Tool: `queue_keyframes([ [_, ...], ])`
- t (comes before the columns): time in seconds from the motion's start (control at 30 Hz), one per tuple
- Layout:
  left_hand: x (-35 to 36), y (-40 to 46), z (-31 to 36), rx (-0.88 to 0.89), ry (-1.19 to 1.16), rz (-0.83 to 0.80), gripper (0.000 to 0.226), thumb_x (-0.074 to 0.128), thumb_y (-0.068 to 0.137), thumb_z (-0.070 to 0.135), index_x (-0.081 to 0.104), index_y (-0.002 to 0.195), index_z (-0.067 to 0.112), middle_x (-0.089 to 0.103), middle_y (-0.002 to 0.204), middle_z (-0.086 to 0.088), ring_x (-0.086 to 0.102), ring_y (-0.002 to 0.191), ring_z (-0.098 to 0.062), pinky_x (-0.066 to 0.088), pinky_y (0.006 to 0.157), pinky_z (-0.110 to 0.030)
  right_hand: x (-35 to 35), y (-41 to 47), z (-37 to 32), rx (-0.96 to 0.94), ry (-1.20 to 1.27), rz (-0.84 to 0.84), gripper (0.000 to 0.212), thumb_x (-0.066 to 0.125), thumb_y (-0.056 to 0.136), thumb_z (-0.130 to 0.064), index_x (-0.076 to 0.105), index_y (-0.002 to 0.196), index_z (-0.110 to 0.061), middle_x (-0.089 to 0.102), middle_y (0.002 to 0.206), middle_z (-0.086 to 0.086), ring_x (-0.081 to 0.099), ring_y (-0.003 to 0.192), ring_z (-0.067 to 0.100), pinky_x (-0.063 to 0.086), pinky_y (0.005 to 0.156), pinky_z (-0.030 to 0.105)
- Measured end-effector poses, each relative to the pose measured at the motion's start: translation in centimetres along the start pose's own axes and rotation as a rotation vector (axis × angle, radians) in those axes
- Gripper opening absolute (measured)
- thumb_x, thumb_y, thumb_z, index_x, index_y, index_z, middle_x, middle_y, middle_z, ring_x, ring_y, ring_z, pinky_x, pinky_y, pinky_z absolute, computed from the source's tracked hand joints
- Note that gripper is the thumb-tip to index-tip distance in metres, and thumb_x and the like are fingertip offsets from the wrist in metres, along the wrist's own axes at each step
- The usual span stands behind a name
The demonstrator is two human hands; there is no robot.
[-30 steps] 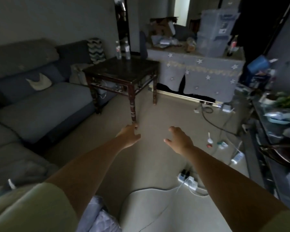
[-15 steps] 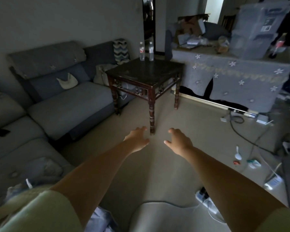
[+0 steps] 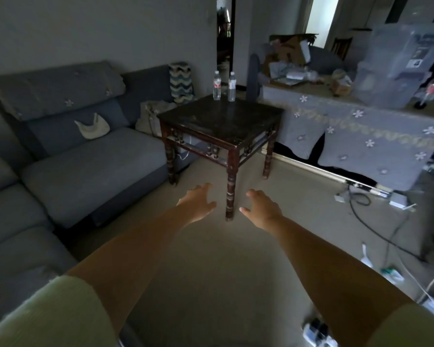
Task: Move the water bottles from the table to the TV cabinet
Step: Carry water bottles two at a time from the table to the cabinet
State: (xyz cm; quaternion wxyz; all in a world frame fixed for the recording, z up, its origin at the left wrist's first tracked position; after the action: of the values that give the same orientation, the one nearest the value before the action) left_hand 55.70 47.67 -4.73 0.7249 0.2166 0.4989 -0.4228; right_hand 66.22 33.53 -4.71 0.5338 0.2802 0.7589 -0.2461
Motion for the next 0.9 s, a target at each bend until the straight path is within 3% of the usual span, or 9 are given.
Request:
queue_keyframes([
  [0.2,-3.3,6.3,-4.3,-0.047,-0.009,0.031,0.063,0.056,0.092,0.038,0.029,0.147,0.023,0.037,0.146,-0.011,0.042,0.131,-0.031,0.042,0.102,-0.041,-0.3,8.0,-3.0,-0.028,-0.021,0.02,0.052,0.052,0.095,-0.04,0.039,0.139,-0.015,0.049,0.134,0.01,0.051,0.122,0.029,0.043,0.096,0.04],
  [0.5,-6.6,19.4,-9.9,-0.097,-0.021,0.071,0.062,0.056,0.093,0.035,0.03,0.147,0.019,0.037,0.145,-0.012,0.042,0.129,-0.032,0.042,0.102,-0.043,1.0,24.1,-6.3,-0.125,-0.032,-0.004,0.053,0.056,0.094,-0.04,0.039,0.139,-0.016,0.051,0.135,0.009,0.053,0.122,0.026,0.047,0.098,0.041],
  [0.73,-8.5,33.3,-10.8,-0.088,-0.06,0.059,0.057,0.055,0.093,0.033,0.034,0.144,0.017,0.041,0.143,-0.014,0.048,0.123,-0.032,0.045,0.098,-0.04,0.0,38.7,-5.1,-0.128,-0.012,-0.029,0.051,0.056,0.092,-0.041,0.042,0.136,-0.019,0.051,0.135,0.008,0.051,0.125,0.027,0.045,0.101,0.044],
  [0.9,-9.5,40.7,-11.2,-0.081,-0.066,0.046,0.057,0.056,0.093,0.033,0.035,0.145,0.022,0.036,0.148,-0.011,0.042,0.131,-0.031,0.04,0.103,-0.039,-0.9,47.5,-4.2,-0.083,-0.002,-0.04,0.047,0.056,0.092,-0.043,0.044,0.131,-0.019,0.051,0.129,0.009,0.053,0.119,0.029,0.046,0.097,0.045],
])
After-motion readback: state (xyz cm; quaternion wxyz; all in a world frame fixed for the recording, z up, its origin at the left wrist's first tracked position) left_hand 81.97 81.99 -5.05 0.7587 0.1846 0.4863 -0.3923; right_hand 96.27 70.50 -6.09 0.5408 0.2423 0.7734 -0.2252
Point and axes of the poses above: each hand's wrist, its own y-axis towards the middle knuckle, its own x-axis out of the palm, z = x × y, the point moved 10 cm from there along y, towards the middle knuckle
